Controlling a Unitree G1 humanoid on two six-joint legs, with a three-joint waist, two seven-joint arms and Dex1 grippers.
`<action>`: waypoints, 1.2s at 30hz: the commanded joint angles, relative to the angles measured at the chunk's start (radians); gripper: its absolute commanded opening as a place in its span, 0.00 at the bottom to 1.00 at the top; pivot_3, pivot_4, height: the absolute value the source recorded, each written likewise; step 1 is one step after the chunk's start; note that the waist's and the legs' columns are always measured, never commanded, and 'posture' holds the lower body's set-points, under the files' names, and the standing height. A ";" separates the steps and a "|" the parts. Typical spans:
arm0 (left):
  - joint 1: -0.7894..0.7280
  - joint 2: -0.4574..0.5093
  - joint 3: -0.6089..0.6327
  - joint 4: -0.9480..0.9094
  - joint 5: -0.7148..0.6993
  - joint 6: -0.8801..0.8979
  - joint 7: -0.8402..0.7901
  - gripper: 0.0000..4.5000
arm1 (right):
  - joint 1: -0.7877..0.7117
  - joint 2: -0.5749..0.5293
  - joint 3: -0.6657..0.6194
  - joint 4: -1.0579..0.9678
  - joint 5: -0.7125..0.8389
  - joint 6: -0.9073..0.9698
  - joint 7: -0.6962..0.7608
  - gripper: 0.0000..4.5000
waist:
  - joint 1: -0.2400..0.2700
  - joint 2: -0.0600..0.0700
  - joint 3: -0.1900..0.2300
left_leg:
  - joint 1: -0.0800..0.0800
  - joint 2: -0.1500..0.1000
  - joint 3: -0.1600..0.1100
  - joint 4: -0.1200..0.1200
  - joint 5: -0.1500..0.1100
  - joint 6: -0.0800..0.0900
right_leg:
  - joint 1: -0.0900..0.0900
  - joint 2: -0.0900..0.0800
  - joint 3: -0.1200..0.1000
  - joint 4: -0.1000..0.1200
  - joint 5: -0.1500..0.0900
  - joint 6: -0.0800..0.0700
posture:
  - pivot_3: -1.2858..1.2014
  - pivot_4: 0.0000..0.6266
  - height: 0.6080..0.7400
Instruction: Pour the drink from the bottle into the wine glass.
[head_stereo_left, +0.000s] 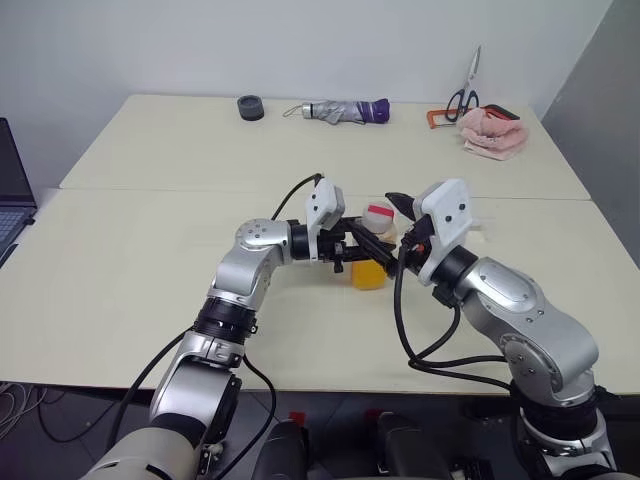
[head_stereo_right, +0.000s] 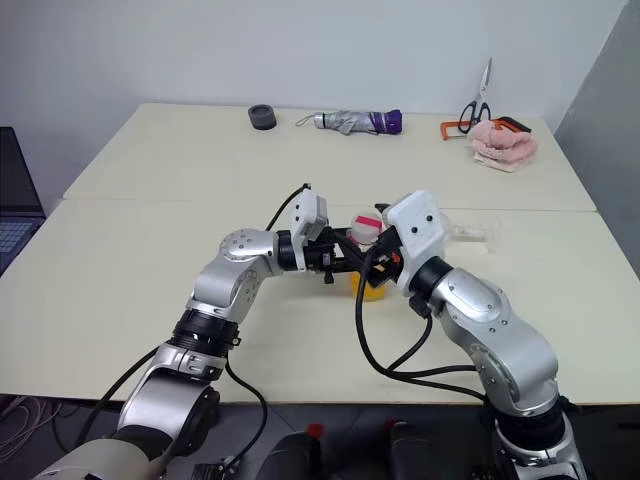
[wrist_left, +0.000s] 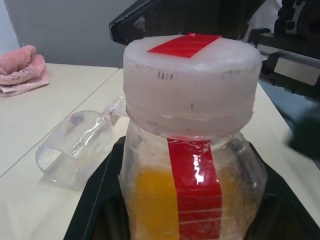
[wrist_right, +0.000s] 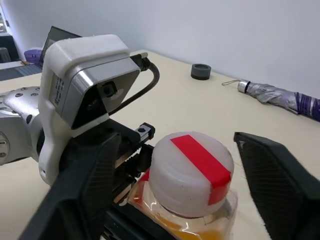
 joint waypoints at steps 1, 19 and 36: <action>-0.027 -0.003 0.004 -0.021 -0.002 -0.027 0.000 0.43 | -0.019 0.016 -0.016 -0.014 -0.001 -0.022 0.004 0.58 | 0.000 0.000 0.000 | 0.000 0.000 0.000 0.000 0.000 0.000 | 0.000 0.000 0.000 0.000 0.000 0.000 | 0.52 0.24 1.00; -0.065 0.040 -0.009 -0.042 -0.015 -0.033 -0.135 0.43 | -0.222 -0.330 0.008 0.434 0.063 -0.307 0.802 0.41 | -0.001 0.001 0.001 | 0.000 0.000 0.000 -0.001 0.000 0.000 | 0.001 0.001 -0.001 -0.002 0.000 0.000 | 0.52 0.24 1.00; -0.080 0.025 0.020 0.013 0.008 -0.024 -0.048 0.43 | -0.043 -0.179 -0.172 0.017 0.187 -0.066 0.306 0.96 | 0.001 0.001 0.001 | -0.002 0.000 -0.001 -0.001 0.000 0.000 | 0.000 -0.001 -0.002 -0.004 0.000 0.000 | 0.52 0.24 1.00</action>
